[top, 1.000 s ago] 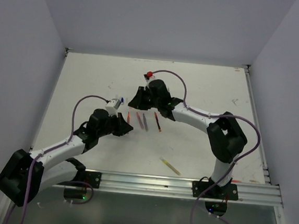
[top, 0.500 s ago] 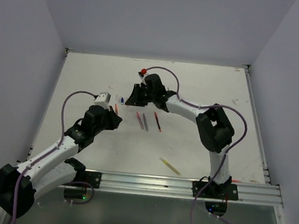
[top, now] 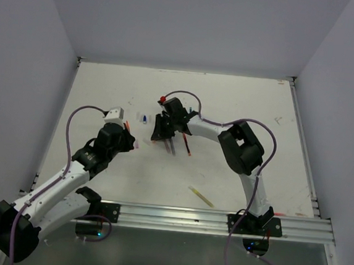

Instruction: Open the pen caps

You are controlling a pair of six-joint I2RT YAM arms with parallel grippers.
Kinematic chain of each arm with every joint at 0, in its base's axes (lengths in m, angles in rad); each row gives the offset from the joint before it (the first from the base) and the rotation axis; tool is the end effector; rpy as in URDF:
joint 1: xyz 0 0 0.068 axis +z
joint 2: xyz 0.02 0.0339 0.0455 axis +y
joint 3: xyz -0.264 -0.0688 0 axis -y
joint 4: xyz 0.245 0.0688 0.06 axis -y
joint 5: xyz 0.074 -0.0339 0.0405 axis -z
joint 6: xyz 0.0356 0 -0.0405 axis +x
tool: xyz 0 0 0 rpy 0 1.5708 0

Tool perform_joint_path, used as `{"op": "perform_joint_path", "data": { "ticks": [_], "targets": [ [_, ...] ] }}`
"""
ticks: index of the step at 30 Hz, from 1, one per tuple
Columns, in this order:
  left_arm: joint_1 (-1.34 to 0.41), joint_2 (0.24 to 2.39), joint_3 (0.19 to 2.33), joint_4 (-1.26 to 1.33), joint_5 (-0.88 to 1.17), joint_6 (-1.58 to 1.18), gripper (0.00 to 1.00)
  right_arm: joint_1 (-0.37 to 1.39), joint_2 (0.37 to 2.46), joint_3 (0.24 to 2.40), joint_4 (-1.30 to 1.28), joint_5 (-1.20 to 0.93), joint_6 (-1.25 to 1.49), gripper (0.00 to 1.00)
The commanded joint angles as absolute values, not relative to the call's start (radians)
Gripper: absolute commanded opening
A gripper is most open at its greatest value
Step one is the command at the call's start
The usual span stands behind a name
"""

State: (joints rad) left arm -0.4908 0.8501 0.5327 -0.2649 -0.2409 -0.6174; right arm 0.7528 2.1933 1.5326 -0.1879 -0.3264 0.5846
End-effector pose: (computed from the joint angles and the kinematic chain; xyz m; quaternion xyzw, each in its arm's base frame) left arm 0.1698 -0.0811 0.2327 -0.1122 0.8686 -0.1578 0.4561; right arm 0.3391 0.3334 0.1442 -0.1347 0.9150 0.3354 0.1793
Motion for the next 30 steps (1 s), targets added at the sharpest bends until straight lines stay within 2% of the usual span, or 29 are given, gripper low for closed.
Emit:
{"op": "perform_joint_path", "data": {
  "ticks": [1,12,21,25,28,30],
  "targets": [
    [-0.483,0.827,0.560,-0.264,-0.261,-0.620,0.00,0.761,2.218,1.583,-0.212,-0.305,0.557,0.00],
    [-0.483,0.833,0.557,-0.253,-0.227,-0.618,0.00,0.801,2.235,1.592,-0.207,-0.318,0.589,0.00],
    [-0.483,0.828,0.552,-0.261,-0.221,-0.617,0.00,0.824,2.264,1.615,-0.181,-0.331,0.626,0.08],
    [-0.485,0.830,0.549,-0.261,-0.213,-0.614,0.00,0.825,2.264,1.620,-0.190,-0.322,0.626,0.18],
    [-0.483,0.831,0.549,-0.253,-0.196,-0.612,0.00,0.822,2.249,1.611,-0.202,-0.299,0.618,0.33],
    [-0.485,0.838,0.548,-0.244,-0.178,-0.611,0.00,0.822,2.237,1.606,-0.210,-0.282,0.607,0.37]
  ]
}}
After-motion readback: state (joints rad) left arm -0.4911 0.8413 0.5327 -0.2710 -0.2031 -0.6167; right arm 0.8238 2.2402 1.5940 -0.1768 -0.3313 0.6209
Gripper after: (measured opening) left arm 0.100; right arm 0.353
